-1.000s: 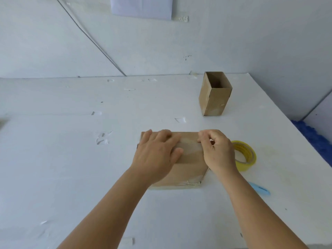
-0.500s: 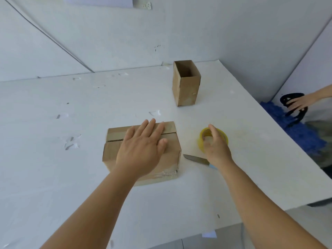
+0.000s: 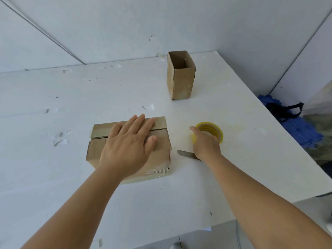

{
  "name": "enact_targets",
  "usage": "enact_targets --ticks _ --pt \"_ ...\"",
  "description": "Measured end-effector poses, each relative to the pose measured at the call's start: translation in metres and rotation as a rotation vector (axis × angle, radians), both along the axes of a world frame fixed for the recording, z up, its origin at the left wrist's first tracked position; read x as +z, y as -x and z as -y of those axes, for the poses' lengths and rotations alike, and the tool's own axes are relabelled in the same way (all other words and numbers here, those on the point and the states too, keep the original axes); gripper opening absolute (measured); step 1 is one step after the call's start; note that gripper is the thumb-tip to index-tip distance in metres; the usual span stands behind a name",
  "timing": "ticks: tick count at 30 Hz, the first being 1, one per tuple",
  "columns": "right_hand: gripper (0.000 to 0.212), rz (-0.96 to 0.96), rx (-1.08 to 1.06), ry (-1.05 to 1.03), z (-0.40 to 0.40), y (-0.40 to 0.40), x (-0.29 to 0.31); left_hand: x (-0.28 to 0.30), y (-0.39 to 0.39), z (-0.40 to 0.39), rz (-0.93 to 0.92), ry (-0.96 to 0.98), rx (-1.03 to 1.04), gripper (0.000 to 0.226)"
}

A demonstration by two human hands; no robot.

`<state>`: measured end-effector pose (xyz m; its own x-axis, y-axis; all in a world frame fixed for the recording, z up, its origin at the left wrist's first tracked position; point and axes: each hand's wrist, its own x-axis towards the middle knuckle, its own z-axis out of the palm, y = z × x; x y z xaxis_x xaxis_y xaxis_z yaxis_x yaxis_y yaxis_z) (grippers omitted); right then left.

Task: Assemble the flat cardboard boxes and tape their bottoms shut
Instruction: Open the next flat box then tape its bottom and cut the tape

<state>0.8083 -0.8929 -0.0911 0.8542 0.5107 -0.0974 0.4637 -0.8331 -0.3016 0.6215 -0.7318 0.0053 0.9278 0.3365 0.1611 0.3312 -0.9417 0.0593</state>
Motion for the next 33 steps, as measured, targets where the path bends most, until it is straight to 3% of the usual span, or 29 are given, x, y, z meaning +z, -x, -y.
enact_targets --ticks 3,9,18,22,26,30,33 --pt "0.051 -0.012 -0.051 -0.076 -0.003 -0.006 -0.003 0.001 0.000 0.001 0.002 0.008 0.000 0.071" --pt "0.042 -0.024 -0.167 -0.293 0.001 -0.008 0.000 0.002 0.001 0.001 -0.009 0.007 0.006 0.071" --pt "0.034 -0.051 -0.165 -0.784 -0.011 0.027 0.081 0.002 0.001 0.002 0.003 0.044 -0.014 0.073" --pt "0.034 -0.042 -0.064 -0.971 -0.029 0.063 0.124 0.006 0.002 -0.005 0.126 0.289 -0.018 0.064" --pt "0.037 -0.033 0.007 -1.088 -0.049 0.094 0.147 0.009 0.009 -0.013 0.257 0.569 0.020 0.070" --pt "0.038 -0.022 0.060 -1.173 -0.068 0.115 0.145 0.010 0.016 -0.017 0.363 0.708 0.018 0.078" --pt "0.038 0.033 0.092 -1.159 -0.078 0.127 0.132 0.016 0.022 -0.018 0.518 0.871 0.031 0.067"
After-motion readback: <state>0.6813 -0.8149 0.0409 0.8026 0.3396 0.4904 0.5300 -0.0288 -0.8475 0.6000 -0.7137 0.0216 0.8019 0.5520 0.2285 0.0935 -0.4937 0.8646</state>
